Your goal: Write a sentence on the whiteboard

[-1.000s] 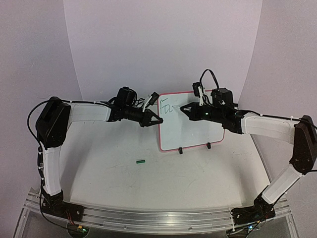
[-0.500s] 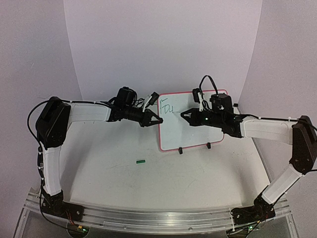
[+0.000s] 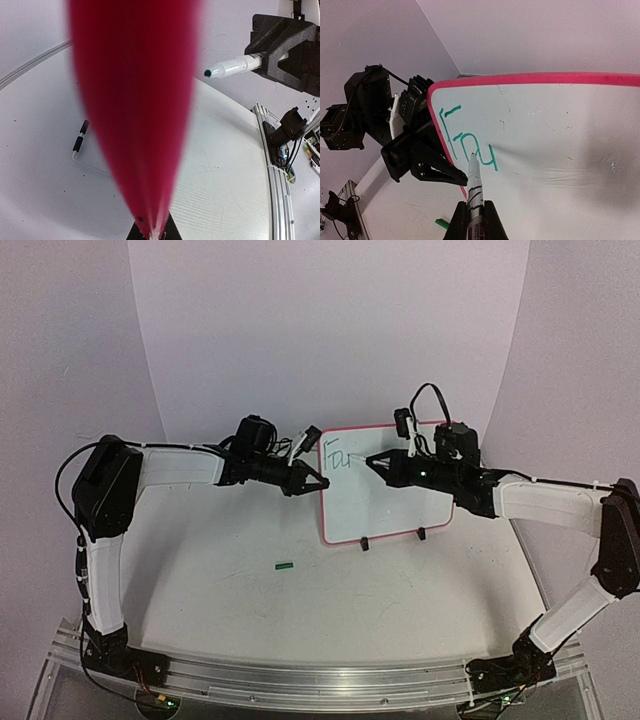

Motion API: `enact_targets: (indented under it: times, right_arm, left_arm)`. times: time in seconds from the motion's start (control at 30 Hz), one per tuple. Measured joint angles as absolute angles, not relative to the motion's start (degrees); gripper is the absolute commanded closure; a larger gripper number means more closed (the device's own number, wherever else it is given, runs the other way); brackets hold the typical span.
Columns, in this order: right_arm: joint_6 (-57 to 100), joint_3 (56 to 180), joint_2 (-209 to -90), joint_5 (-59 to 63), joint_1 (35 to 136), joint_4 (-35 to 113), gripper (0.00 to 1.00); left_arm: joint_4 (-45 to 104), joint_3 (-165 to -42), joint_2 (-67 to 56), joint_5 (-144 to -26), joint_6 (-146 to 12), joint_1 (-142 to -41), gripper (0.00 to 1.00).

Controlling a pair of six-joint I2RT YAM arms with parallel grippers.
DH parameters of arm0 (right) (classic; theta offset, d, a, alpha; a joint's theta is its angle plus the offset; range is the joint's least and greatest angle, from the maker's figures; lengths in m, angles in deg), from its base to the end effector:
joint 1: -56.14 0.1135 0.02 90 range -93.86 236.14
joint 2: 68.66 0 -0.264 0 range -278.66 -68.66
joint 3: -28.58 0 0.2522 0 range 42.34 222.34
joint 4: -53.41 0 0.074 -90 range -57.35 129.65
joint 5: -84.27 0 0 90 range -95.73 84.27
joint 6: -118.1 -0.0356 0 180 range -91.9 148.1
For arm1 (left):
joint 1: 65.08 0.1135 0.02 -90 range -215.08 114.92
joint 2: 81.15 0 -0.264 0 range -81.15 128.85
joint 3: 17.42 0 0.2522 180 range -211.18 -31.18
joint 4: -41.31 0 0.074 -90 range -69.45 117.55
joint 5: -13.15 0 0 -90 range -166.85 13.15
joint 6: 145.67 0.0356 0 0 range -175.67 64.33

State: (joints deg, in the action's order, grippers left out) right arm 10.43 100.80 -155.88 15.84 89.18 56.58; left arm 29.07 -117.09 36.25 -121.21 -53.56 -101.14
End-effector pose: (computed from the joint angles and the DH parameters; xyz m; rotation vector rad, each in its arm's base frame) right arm 0.2910 0.2049 0.2900 -0.5299 1.7913 0.9599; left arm 0.3636 -0.2955 0.2214 1.1427 1.8049 -1.1615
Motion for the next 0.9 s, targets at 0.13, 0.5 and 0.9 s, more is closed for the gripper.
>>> enact_targets:
  times: [0.13, 0.5, 0.9]
  right_arm:
    - [10.45, 101.2, -155.98, 15.72, 89.18, 56.48, 1.0]
    - [10.53, 103.75, -159.0, 14.44, 89.18, 56.71, 1.0]
    - [10.66, 103.85, -159.41, 13.23, 89.22, 57.01, 1.0]
  left_arm:
    - [29.07, -117.09, 36.25, -121.21, -53.56, -101.14, 1.0]
    - [29.07, -117.11, 36.25, -121.21, -53.56, -101.16, 1.0]
    - [29.09, -117.11, 36.3, -121.08, -53.87, -101.16, 1.0]
